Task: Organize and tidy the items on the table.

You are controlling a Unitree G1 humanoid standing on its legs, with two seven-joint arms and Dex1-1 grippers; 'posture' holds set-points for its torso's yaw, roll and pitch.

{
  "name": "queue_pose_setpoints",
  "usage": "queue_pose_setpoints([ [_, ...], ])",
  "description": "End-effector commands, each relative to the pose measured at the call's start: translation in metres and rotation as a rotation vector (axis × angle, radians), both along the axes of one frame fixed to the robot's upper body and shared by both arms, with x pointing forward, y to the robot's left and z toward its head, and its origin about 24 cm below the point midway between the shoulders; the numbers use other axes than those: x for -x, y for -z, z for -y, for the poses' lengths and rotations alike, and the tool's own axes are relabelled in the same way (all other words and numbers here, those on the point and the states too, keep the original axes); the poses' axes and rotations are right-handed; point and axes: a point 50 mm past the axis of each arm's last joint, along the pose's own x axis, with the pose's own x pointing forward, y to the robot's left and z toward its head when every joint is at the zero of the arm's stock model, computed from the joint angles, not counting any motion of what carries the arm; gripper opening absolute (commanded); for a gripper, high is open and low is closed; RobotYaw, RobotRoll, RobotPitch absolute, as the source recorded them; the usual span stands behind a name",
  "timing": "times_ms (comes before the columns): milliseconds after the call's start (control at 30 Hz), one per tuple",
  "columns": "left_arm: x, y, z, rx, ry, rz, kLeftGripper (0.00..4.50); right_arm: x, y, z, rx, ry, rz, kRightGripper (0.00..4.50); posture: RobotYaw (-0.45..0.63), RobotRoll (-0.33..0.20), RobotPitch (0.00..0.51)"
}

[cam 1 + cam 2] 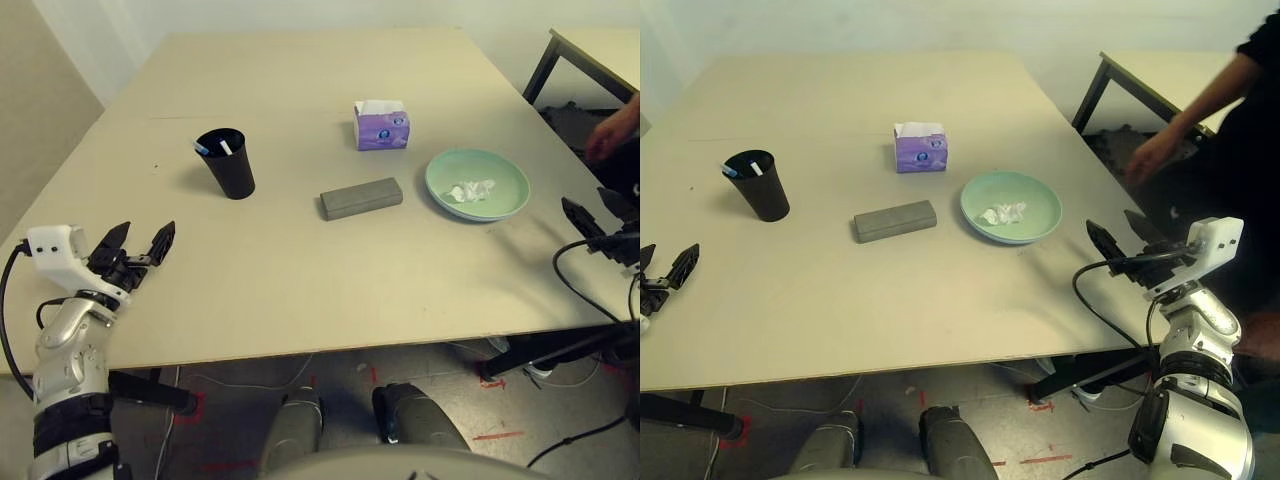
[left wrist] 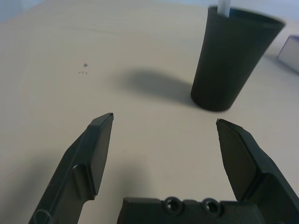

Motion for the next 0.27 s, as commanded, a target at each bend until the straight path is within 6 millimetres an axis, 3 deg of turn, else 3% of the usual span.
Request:
queue_pose_setpoints([
  [33, -0.0002, -0.0006, -0.0040, -0.022, 0.000, -0.026, 4.46, -0.0033, -0.0012, -0.0017, 0.015, 0.019, 0.007, 4.50, 0.01, 0.000, 0.119],
  [267, 0.0010, 0.0040, -0.0060, -0.145, 0.010, -0.108, 4.46, 0.0044, 0.0068, 0.0076, 0.032, 0.128, -0.015, 4.50, 0.00, 0.000, 0.114],
])
